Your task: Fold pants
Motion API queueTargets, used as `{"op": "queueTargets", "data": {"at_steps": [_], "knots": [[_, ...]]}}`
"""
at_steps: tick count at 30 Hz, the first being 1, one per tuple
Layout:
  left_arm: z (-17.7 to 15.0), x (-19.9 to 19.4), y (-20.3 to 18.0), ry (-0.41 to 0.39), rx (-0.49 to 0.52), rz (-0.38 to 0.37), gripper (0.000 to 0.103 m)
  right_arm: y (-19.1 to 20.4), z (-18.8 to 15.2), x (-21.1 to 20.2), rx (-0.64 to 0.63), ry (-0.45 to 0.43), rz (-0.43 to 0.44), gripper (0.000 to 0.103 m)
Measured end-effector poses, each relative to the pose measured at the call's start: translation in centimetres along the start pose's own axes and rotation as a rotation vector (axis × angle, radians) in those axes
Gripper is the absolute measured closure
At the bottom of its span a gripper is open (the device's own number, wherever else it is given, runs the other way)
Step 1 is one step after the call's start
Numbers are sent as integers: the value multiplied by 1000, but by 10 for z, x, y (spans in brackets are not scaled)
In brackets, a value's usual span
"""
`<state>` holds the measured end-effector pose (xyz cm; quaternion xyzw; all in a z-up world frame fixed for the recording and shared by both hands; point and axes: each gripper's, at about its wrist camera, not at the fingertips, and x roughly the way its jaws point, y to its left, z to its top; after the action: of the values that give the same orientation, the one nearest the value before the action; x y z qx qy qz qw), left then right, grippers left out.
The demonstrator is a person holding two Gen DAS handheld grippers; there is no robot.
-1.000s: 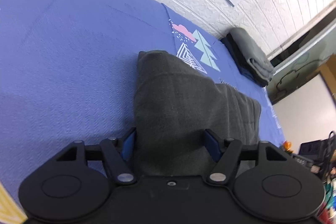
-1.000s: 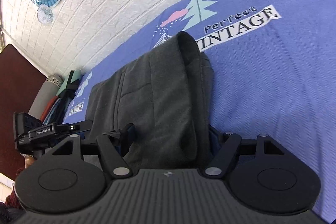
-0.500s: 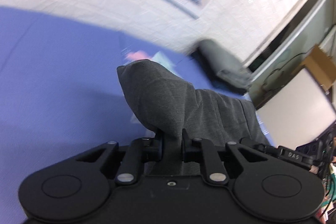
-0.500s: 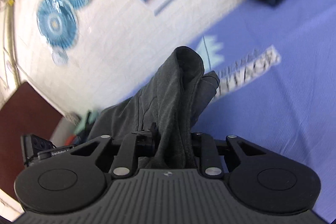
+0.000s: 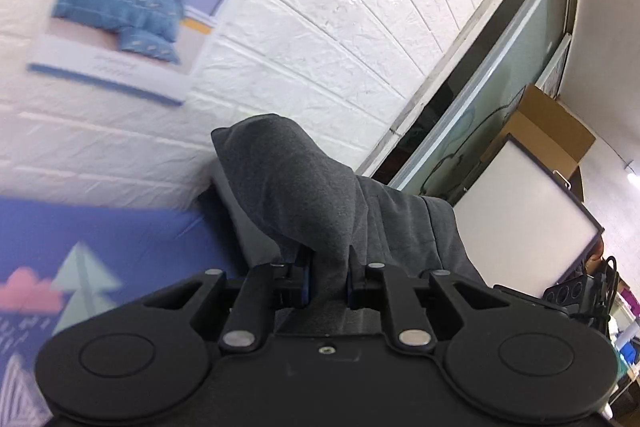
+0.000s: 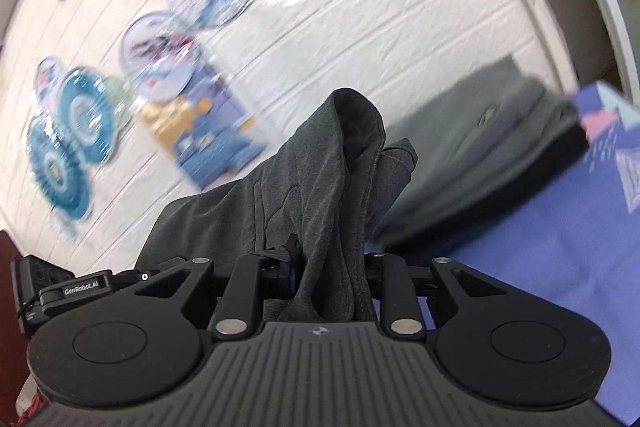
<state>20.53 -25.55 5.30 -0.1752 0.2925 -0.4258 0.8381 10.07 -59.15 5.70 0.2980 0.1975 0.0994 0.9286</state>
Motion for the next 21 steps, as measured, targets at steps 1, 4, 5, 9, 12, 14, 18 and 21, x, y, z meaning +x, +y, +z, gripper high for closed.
{"op": "queueTargets", "data": {"at_steps": [1, 4, 5, 9, 12, 14, 18, 21], "knots": [[10, 17, -1, -3, -6, -4, 103, -9, 18, 7, -12, -10, -13, 65], [41, 65, -5, -25, -25, -19, 103, -25, 62, 29, -61, -44, -42, 65], [50, 80, -5, -37, -26, -21, 103, -30, 75, 36, -78, -58, -49, 65], [78, 136, 2, -68, -72, -24, 103, -50, 116, 68, -137, -107, -79, 65], [82, 170, 12, -75, -67, 2, 103, -71, 128, 91, -174, -143, -123, 56], [77, 188, 25, -48, -50, 85, 103, -85, 123, 109, -194, -184, -262, 15], [65, 188, 58, -47, -78, 168, 93, -104, 102, 116, -198, -223, -421, 0], [68, 179, 56, -74, -46, 183, 96, -98, 92, 107, -235, -263, -386, 5]]}}
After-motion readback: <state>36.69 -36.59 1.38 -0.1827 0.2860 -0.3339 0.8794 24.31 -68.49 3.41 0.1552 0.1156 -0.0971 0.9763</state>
